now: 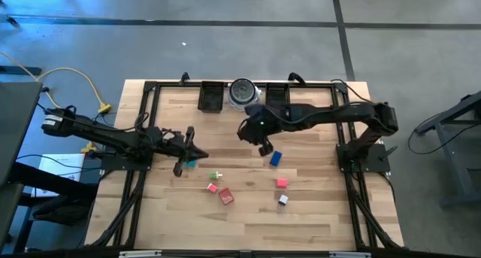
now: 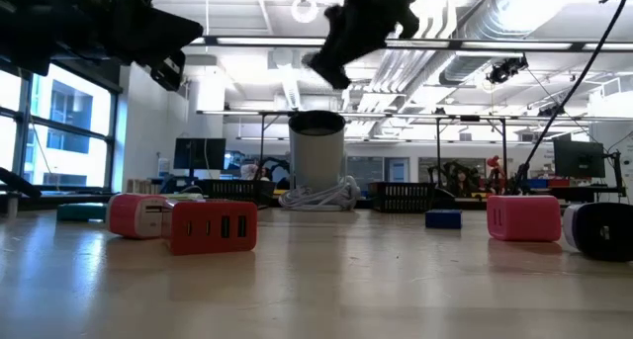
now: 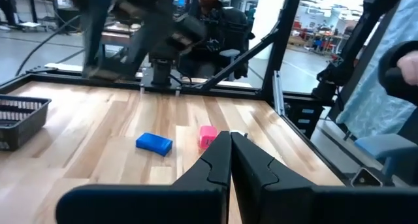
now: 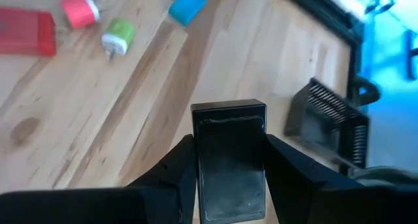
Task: Pick & Place Office items
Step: Put the black timer into the left black basket
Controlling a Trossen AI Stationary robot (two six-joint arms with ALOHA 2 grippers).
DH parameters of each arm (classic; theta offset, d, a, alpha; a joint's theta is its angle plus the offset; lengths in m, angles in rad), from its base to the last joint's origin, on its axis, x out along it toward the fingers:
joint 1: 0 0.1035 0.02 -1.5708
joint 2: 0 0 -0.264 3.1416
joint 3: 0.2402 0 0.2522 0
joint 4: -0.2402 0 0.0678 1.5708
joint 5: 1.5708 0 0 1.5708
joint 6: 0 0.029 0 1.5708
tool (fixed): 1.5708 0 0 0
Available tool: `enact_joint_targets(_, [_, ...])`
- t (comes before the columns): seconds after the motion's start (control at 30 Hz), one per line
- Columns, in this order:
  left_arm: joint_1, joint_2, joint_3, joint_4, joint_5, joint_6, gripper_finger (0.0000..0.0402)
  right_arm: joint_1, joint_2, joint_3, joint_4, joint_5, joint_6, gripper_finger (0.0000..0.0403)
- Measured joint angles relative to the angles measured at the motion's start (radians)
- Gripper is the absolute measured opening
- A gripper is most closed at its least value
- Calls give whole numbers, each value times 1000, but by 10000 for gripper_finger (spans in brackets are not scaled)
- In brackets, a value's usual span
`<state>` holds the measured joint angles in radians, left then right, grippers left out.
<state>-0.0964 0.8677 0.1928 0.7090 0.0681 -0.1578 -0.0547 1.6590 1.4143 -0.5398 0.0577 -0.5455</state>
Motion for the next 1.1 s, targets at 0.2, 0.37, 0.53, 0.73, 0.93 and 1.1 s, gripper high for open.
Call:
enact_joint_targets(0.2, [40, 0, 0, 8, -3, -49, 1, 48, -31, -2, 9, 95, 2, 132])
enact_joint_targets(0.37, [72, 0, 0, 16, -22, -127, 1, 91, -43, -2, 34, 160, -6, 132])
enact_joint_targets(0.53, [93, 0, 0, 32, -22, -163, 1, 133, -43, -2, 31, 269, -28, 132])
enact_joint_targets(0.73, [100, 0, 0, 71, -26, -240, 1, 180, -43, -2, 38, 406, -56, 132])
enact_joint_targets(0.93, [100, 0, 0, 94, -53, -303, 1, 217, -14, -2, 90, 550, -102, 132])
enact_joint_targets(1.1, [100, 0, 0, 102, -98, -369, 1, 228, 46, -2, 108, 683, -153, 132])
